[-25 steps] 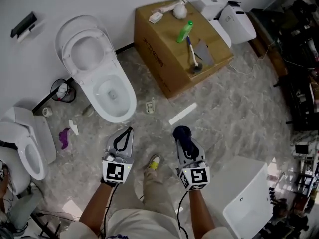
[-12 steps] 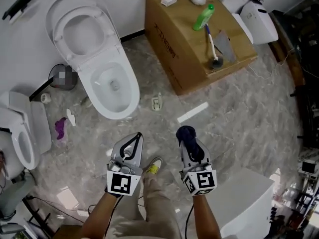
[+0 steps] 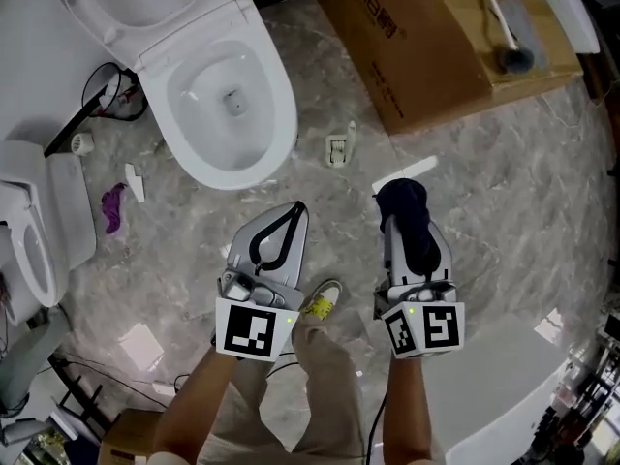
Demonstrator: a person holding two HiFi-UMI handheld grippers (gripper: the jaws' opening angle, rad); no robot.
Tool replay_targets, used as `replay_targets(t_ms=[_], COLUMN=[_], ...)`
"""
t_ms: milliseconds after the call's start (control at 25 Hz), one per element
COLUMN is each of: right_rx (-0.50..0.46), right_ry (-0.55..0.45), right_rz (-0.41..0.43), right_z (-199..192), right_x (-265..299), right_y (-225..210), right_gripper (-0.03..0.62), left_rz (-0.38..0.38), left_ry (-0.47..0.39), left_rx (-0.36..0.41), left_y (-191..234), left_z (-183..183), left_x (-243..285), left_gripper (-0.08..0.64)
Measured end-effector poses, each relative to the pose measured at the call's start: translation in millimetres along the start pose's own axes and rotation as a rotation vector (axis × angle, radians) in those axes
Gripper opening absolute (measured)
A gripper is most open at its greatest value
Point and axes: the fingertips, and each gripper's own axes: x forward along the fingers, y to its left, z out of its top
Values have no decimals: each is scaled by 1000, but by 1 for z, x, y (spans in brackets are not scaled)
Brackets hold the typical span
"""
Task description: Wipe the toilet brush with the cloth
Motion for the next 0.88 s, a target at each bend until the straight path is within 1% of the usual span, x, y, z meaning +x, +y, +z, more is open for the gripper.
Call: replay_targets(t_ms=[80,120,160,240,320,440,520,600,720,800,880], right_rx=[-13,-21,-35,-80,-132,-240,-278,-324,-451,-467,-493], right_ry=[-48,-72,-91,-112,-113,-105,-128,-168,-191,-211,-244], right_rz=[-1,1,3,0,7,47,63,43,24,17,-3], right_z=[-14,-23,-33,-57,-77,-100,-114,-124,-133,-130,-124], right_x=[15,22,31,53,77,103,120,140,161,168,172], right_y=[-4,-8,-13,-27,-40,-35,-32,-42,-58,-67,-74], right_gripper=[107,107,107,107,106,103,103,103,103,103,103], left_rz=[4,-5,-23,-70,-133,-221,-236,-233,-245,-268,-287], left_ry=[-53,-78,-85,-77,-83,-99,-112,-138,-167,-174,-196], left_rx=[-89,-120,-115,-43,18,80,96,95,89,101,121], left_y=[-1,-5,-10,-19,-23,-32,-33,-28,-27,-30,-32], left_z=[-21,-34,-50,-85,-117,-158,-180,-196,-216,-224,-223], left_x=[15,23,31,51,76,105,119,133,152,160,164], left_gripper=[0,0,0,0,0,0,0,0,0,0,0])
